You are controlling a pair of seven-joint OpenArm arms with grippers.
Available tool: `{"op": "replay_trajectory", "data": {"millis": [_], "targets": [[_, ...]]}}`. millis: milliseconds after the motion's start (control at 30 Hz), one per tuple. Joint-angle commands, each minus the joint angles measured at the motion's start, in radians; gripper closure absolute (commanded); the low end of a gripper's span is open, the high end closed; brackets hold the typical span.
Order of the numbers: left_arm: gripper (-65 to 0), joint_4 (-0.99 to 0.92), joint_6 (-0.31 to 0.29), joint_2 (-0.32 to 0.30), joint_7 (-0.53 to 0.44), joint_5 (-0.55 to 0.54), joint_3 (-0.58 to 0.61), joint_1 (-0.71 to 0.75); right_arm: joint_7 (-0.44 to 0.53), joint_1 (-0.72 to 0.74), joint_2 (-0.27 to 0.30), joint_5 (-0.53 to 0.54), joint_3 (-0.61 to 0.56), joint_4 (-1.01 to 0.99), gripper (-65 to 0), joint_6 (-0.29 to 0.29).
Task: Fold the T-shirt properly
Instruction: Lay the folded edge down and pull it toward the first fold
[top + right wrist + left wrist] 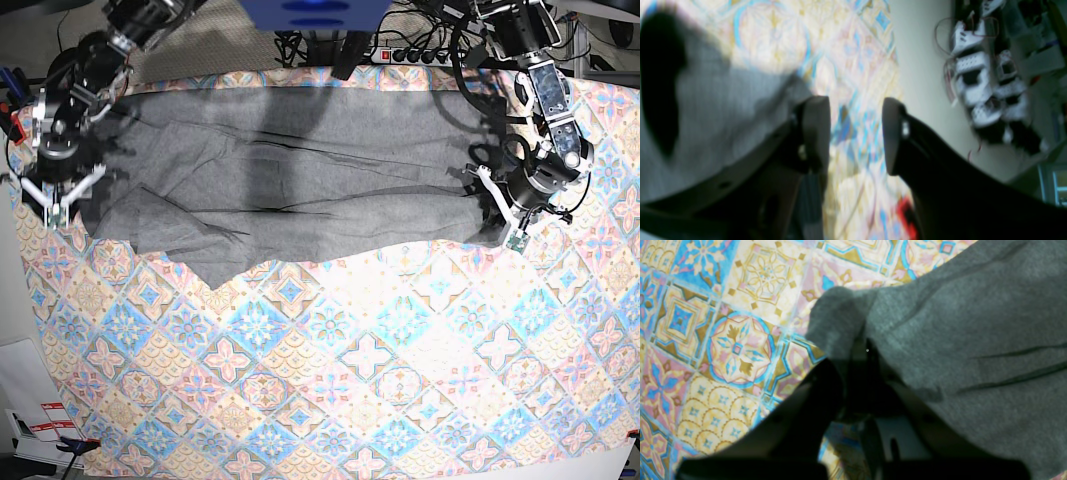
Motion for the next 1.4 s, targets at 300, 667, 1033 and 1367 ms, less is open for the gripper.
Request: {"op": "replay_trajectory", "data": {"millis": [300, 667, 1033, 1367], "targets": [[0.0, 0.019, 0.005, -0.01, -0.024, -0.012, -0.001, -0.016, -0.201, 0.07, 0.016, 0.019, -0.141, 0.02, -32.1, 0.123], [0.0, 0.016, 0.005, -0.01, -0.026, -0.012, -0.001, -0.016, -0.547, 0.216, 0.011, 0.025, -0.175, 0.124, -40.0, 0.15], [0.0, 0.015, 0.005, 0.013, -0.026, -0.001, -0.001, -0.039, -0.666, 0.247, -0.02, 0.027, -0.176, 0.115, -39.8, 0.15], [0.0, 0.013, 0.005, 0.031, -0.024, -0.001, 0.001, -0.042, -0.819, 0.247, -0.014, 0.221, -0.196, 0.115, -39.7, 0.15]]}}
